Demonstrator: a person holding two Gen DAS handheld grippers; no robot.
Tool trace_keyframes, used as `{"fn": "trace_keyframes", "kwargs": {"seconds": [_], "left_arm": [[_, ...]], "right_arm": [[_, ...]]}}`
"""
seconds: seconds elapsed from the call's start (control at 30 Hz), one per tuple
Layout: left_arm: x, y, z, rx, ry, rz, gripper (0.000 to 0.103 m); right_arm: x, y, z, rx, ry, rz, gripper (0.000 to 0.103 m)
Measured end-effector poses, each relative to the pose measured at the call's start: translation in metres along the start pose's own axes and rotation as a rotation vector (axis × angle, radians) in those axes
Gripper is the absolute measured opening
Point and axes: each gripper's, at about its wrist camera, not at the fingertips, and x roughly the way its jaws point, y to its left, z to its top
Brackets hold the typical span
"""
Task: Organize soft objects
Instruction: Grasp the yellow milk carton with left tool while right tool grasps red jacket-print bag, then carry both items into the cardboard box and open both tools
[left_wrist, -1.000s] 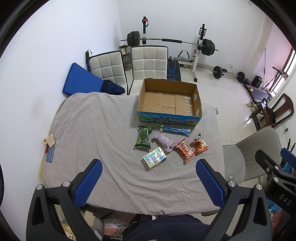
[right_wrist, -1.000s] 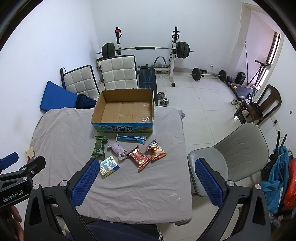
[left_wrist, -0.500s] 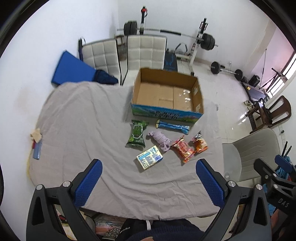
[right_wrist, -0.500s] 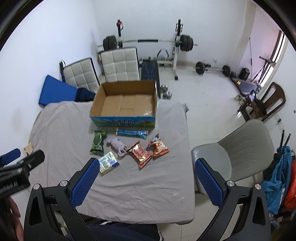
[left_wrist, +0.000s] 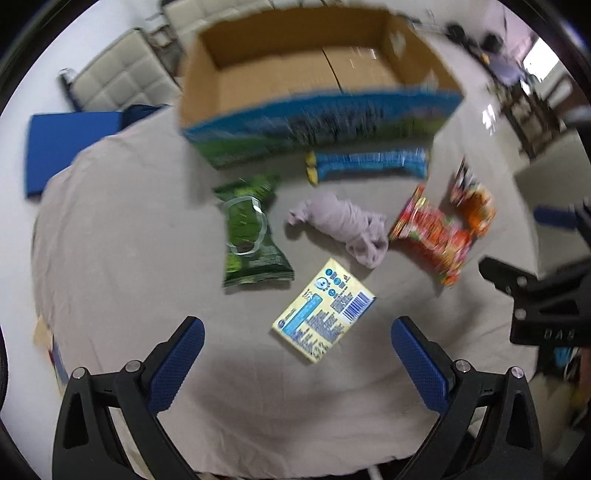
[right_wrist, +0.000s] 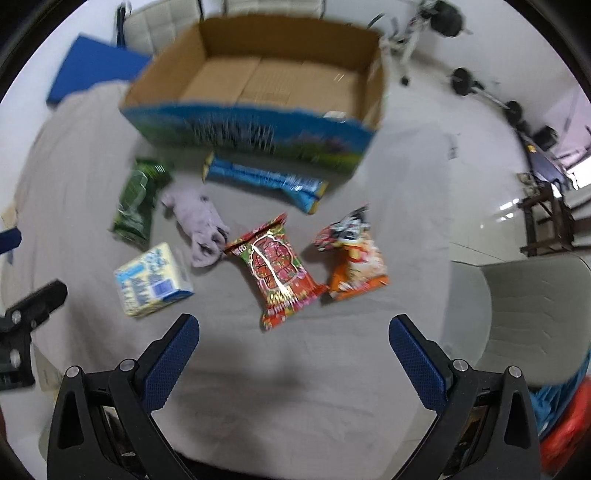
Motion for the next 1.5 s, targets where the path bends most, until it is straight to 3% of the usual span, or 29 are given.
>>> {"fn": "trace_keyframes", "kwargs": {"seconds": [0.27,0.37,0.4,0.5,0.6,0.63,0.7,0.8,0.97,1.07,1.13,1.33,1.5], "left_arm": [[0.101,-0.021,0.006,0.185,0.2,-0.029,0.103],[0.122,-0.025,0.002,0.215,0.236,-0.044,0.09],[0.125,-0.023,0.001,0.186,0.248,-0.076,0.078],[0.125,-0.009,-0.001,0.029,0.254,-0.112,0.075],[0.126,0.019,-0.018,-0.289,0.34,-0.194,0.07],[0.126,0.024,-0.023,-0.354,0.351,-0.225,0.07],[0.126,0.028,-0.035,-0.45,0.378,-0.249,0.07],[0.126,0.024,-0.042,-0.454,0.375,-0.254,0.07],[0.144,0.013,-0.046,-0.454,0.347,-0.225,0.07],[0.143,0.011,-0.046,-0.432,0.318,-0.188,0.069],[0.135,0.009,-0.047,-0.416,0.298,-0.166,0.061],[0.128,0.01,-0.058,-0.4,0.274,-0.144,0.061],[0.127,0.011,-0.052,-0.397,0.261,-0.129,0.061]], "right_arm": [[0.086,0.006,0.032,-0.06,0.116,0.099,0.103],[0.111,0.01,0.038,-0.074,0.15,0.093,0.101],[0.118,0.01,0.039,-0.075,0.163,0.097,0.099],[0.133,0.012,0.04,-0.062,0.189,0.109,0.089],[0.147,0.012,0.036,-0.026,0.206,0.083,0.075],[0.151,0.01,0.034,0.0,0.217,0.083,0.067],[0.157,0.005,0.028,0.063,0.258,0.117,0.059],[0.17,0.0,0.017,0.154,0.341,0.22,0.058],[0.179,-0.003,0.016,0.216,0.308,0.203,0.059],[0.195,0.004,0.019,0.223,0.289,0.155,0.06],[0.205,0.016,0.021,0.221,0.283,0.117,0.061],[0.228,0.043,0.011,0.201,0.262,0.016,0.059],[0.229,0.044,-0.002,0.222,0.253,0.017,0.052]]}}
